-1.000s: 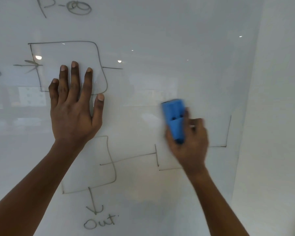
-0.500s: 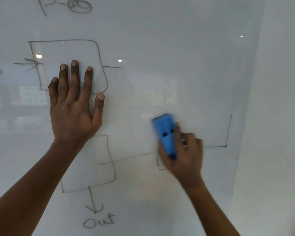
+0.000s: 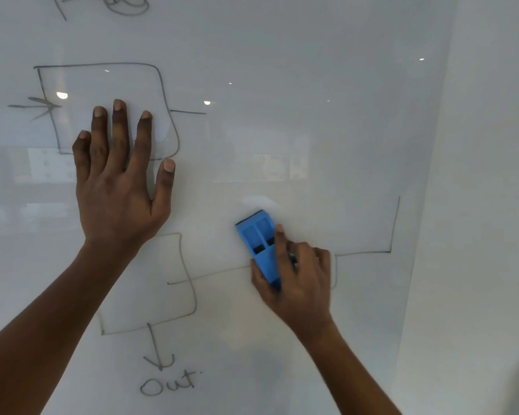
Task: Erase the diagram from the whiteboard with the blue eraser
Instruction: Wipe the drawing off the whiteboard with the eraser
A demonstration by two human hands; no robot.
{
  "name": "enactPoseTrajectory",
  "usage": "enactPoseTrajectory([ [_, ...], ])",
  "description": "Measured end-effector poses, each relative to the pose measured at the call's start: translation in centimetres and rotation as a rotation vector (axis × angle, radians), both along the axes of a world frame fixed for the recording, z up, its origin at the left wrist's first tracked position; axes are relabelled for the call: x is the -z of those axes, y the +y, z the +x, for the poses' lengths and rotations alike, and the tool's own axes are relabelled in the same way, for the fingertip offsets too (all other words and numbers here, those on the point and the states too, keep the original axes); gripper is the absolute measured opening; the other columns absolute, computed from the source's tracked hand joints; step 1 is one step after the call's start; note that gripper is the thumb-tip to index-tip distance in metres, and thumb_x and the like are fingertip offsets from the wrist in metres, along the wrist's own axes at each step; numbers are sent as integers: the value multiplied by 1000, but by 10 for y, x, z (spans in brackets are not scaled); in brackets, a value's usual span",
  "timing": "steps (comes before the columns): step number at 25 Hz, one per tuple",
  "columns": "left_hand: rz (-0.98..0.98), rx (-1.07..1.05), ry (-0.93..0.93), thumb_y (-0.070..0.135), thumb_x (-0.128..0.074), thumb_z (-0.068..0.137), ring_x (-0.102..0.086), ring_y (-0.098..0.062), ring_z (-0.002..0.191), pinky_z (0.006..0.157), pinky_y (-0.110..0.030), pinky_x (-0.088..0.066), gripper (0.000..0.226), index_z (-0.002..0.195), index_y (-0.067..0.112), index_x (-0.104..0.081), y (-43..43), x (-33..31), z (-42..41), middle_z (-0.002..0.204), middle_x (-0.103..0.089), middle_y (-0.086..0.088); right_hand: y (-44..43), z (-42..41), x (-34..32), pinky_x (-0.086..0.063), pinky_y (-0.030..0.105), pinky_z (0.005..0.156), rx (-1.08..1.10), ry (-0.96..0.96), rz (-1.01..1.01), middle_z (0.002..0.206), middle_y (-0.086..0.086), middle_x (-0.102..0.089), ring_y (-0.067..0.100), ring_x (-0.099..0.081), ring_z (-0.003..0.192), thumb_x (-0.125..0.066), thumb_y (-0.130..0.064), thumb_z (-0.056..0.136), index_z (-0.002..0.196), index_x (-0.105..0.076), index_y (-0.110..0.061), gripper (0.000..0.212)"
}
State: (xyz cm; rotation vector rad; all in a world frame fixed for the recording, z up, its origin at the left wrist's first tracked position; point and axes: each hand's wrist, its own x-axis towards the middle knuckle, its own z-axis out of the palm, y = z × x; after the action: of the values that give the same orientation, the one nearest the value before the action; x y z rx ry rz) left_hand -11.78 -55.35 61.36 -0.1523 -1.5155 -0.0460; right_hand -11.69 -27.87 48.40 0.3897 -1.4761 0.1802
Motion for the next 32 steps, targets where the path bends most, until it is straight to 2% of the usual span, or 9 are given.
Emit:
enactPoseTrajectory([
  [3,4,-14,17,52,-29,118,-18,-41,168,136,-38,2,67,175,17,-27,2,0,0,180,-22,-19,76,-8,-3,-47,39,63,127,-14,-365,88,18,-57,29,-55,70,-74,-43,90,138,-58,2,67],
  [7,12,-36,7,56,-36,116,-17,-42,168,136,-42,-1,72,175,16,-26,6,1,1,181,-20,-19,112,-11,-28,-57,51,63,36,-143,-947,93,24,-54,23,-49,70,-73,-42,92,141,-56,0,66],
  [10,5,-39,11,57,-38,115,-18,-42,168,136,-42,-1,73,175,17,-26,6,0,2,181,-21,-20,52,-10,-14,-46,38,64,14,-44,-632,92,18,-54,28,-51,70,-71,-46,93,141,-56,0,68],
  [14,-10,-25,0,53,-36,116,-17,-41,168,136,-39,2,70,175,17,-26,2,0,3,181,-21,-19,8,-1,21,-43,42,79,26,-44,-26,100,6,-56,20,-54,84,-71,-48,92,142,-55,-4,69],
  [16,-12,-32,6,49,-32,118,-17,-41,168,136,-38,3,66,175,17,-27,2,0,2,181,-21,-19,44,-4,20,-45,43,76,117,-30,-71,97,11,-61,25,-59,81,-71,-47,92,140,-58,-1,68],
  [19,2,-56,15,41,-28,120,-16,-42,168,135,-38,5,60,174,16,-25,3,1,0,181,-20,-20,103,-8,2,-52,44,66,121,-83,-557,98,23,-59,32,-59,78,-71,-39,94,142,-55,3,66],
  [22,-2,-77,24,36,-25,121,-16,-44,168,134,-35,8,58,174,13,-24,5,0,-2,180,-19,-21,110,-11,-28,-58,51,73,-16,-156,-940,106,24,-55,29,-58,85,-71,-38,96,147,-50,-1,66],
  [29,-41,-48,37,37,-25,121,-17,-40,168,134,-35,8,58,174,13,-23,-1,-2,-4,181,-22,-16,49,-3,29,-51,35,69,27,-101,-45,104,12,-61,22,-57,86,-68,-45,96,146,-48,0,70],
  [32,-44,-67,32,38,-27,120,-14,-38,169,134,-36,8,60,174,13,-23,-2,-2,-5,181,-21,-17,97,-8,23,-53,37,65,119,-85,-304,104,18,-59,27,-59,82,-69,-41,95,143,-53,3,68],
])
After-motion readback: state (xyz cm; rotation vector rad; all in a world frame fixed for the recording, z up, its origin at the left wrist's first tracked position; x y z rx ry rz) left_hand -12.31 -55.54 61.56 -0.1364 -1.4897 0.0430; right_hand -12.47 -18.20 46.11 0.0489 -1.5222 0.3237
